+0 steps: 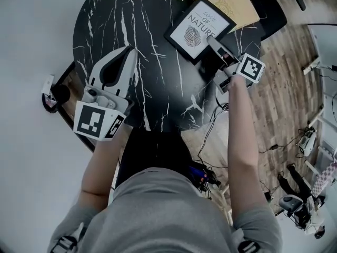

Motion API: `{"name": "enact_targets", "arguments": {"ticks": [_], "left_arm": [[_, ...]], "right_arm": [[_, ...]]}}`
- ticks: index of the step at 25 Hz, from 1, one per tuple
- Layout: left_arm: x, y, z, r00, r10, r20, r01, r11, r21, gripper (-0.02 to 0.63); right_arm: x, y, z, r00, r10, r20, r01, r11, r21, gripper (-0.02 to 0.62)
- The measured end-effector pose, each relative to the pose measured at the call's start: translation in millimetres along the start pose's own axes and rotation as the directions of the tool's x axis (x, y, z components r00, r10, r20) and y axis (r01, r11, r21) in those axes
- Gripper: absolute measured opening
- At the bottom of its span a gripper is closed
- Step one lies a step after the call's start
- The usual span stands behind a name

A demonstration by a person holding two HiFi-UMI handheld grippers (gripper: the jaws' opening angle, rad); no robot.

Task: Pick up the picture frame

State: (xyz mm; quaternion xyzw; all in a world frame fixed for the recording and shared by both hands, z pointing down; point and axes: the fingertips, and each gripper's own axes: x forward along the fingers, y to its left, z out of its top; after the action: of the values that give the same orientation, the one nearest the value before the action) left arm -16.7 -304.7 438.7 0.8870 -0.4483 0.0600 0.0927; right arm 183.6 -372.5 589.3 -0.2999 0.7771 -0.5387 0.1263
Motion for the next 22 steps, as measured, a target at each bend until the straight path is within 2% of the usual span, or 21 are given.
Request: {"name": "enact_targets", "arguments": {"ticks": [5, 13, 22], "left_arm": [[-3, 1, 4, 1.0, 0.006, -0.001, -0.006, 1.0, 0.008, 0.006], [-8, 2, 12, 1.0, 0.018, 0.0, -0.018, 1.0, 0.017, 0.006], [-14, 5, 21, 0.999, 0.037, 0.01, -0.038, 0.999, 0.029, 0.006]], "right_arm": [[-1, 18, -4, 0.996, 0.067, -0.053, -0.067, 0.998, -0.005, 0.074], [-6, 48, -1, 0.981, 0.184, -0.059, -0.182, 0.983, 0.033, 0.072], [-12, 85, 8, 0.968, 0.237, -0.086, -0.24, 0.971, -0.023, 0.072]]}}
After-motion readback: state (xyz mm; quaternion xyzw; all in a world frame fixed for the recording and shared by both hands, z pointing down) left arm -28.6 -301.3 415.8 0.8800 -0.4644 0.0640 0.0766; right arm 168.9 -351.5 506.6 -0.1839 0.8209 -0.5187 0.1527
